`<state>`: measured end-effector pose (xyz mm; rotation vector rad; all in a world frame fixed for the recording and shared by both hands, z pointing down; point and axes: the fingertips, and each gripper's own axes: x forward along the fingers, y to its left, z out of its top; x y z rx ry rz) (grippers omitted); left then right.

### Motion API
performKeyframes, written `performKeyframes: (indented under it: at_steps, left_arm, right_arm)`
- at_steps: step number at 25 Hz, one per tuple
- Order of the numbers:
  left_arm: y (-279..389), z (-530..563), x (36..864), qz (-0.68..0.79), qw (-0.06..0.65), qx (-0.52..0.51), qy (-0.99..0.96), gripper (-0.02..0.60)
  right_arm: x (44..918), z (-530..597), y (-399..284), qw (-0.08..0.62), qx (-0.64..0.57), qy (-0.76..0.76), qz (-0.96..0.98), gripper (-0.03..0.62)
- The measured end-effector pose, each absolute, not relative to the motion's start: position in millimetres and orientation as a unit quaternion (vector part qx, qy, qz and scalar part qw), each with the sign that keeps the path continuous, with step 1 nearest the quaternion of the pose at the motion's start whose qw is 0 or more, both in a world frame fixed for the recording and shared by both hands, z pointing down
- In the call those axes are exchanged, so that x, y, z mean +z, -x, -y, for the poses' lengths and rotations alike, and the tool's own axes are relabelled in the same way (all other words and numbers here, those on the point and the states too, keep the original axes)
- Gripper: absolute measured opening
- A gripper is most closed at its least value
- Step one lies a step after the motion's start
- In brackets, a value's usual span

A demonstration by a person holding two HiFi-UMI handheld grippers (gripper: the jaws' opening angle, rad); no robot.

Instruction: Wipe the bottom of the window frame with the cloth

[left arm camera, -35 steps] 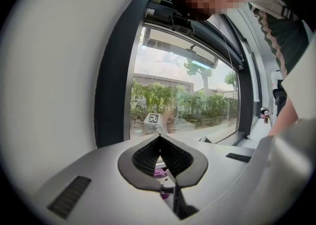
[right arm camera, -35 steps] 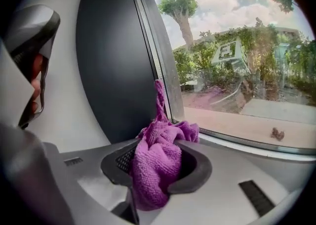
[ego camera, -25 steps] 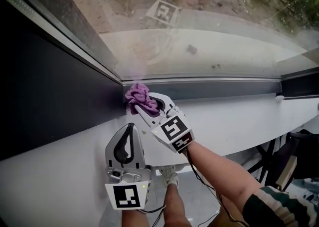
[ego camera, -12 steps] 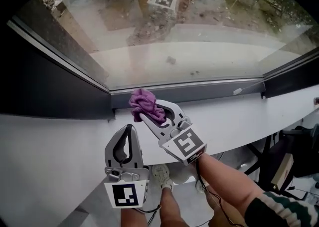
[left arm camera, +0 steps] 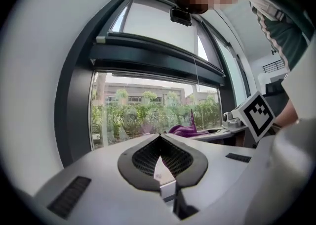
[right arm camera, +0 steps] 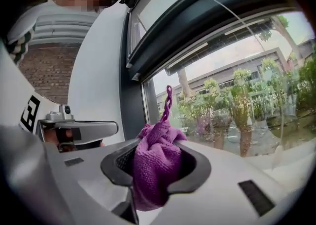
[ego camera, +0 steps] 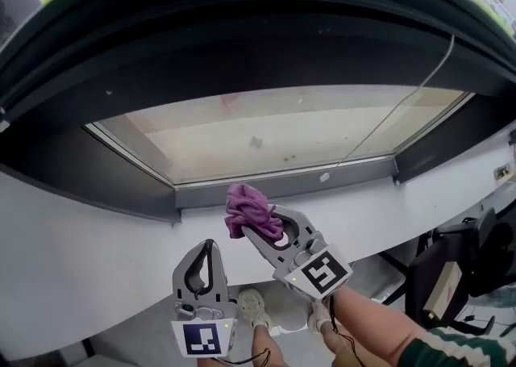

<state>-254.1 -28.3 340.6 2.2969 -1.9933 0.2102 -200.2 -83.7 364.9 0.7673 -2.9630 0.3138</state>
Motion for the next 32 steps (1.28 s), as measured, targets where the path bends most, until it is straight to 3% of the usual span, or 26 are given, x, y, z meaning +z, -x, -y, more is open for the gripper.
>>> performKeyframes:
  at_steps: [14, 24, 32]
  left_arm:
    - [190.5, 10.9, 228.8, 0.648, 0.022, 0.062, -0.759, 0.006]
    - [149.1, -0.1, 139.1, 0.593, 0.062, 0.040, -0.802, 0.006]
    - [119.3, -4.7, 50.5, 0.563, 0.047, 0.020, -0.825, 0.006]
  right_arm:
    - [226.3, 43.7, 127.5, -0.004, 0.075, -0.261, 0.962, 0.144]
    - [128.3, 12.8, 67.7, -0.014, 0.082, -0.324, 0.942, 0.146]
    - [31.0, 3.3, 37.6, -0.053, 0.044, -0.343, 0.937, 0.146]
